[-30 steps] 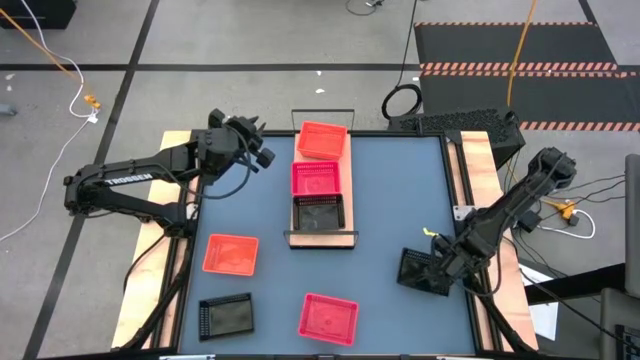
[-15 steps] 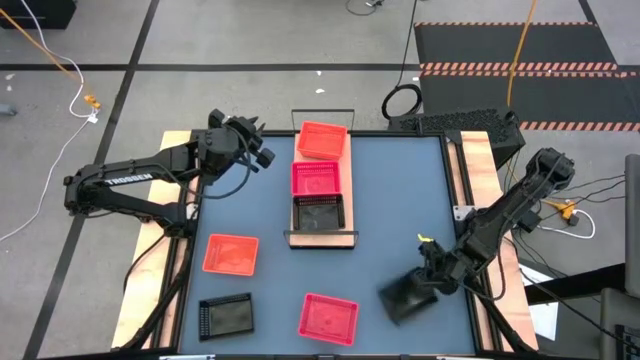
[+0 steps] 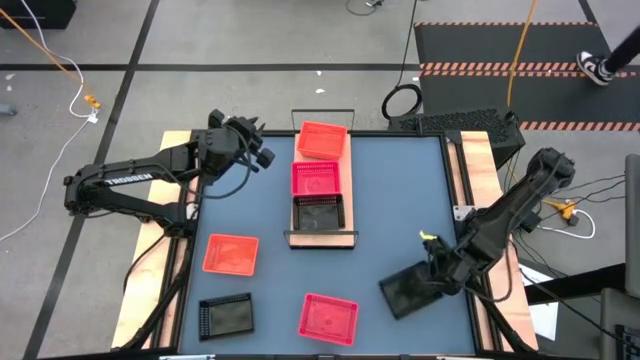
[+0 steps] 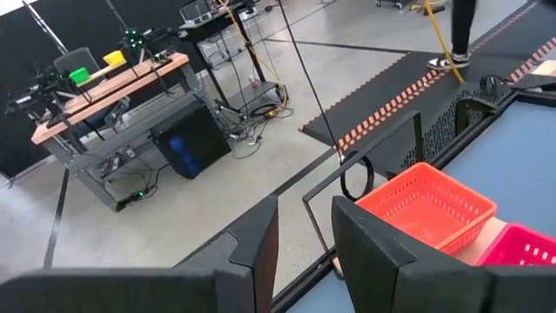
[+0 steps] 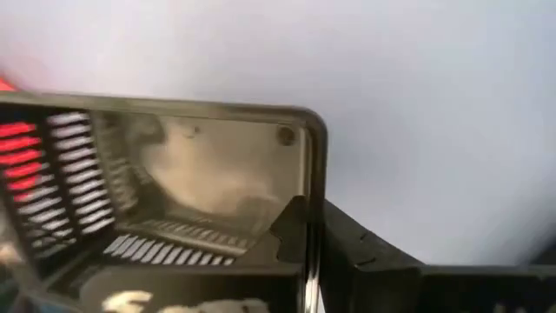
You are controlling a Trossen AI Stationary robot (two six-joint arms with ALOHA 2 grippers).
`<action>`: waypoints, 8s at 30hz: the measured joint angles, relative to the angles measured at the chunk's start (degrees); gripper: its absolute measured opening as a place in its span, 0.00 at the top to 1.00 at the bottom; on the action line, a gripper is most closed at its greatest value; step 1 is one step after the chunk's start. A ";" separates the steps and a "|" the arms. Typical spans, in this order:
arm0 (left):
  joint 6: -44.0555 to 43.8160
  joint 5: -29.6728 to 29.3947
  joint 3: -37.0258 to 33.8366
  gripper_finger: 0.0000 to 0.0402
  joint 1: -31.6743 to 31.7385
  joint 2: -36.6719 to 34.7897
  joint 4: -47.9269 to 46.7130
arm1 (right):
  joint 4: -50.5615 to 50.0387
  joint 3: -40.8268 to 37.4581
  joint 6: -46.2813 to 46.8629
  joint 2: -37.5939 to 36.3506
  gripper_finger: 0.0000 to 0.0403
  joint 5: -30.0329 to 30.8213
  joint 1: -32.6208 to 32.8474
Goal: Stack baskets on shelf by color
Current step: Stack the right black bin on the black bin on the shelf, then stack the orange bin on the stacked orange bins on the shelf
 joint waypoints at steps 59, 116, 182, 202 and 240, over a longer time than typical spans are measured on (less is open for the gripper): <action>2.17 -0.01 0.00 0.72 0.02 0.00 0.62 | 29.49 21.53 -54.14 22.20 0.98 2.05 -51.09; 2.08 -0.03 0.00 0.72 0.02 0.02 0.95 | 25.19 21.53 -69.02 22.14 0.70 -12.55 -52.35; -41.64 6.87 0.02 0.72 -9.69 8.39 -35.73 | 102.78 -18.18 -116.67 -19.29 0.71 -6.74 -50.77; -72.56 13.73 -6.51 0.72 -22.45 8.33 -51.70 | 101.41 -18.16 -117.39 -21.79 0.71 -6.34 -50.80; -86.40 42.73 -12.17 0.72 -33.59 8.35 -52.82 | 99.25 -18.14 -116.01 -22.08 0.71 3.96 -50.78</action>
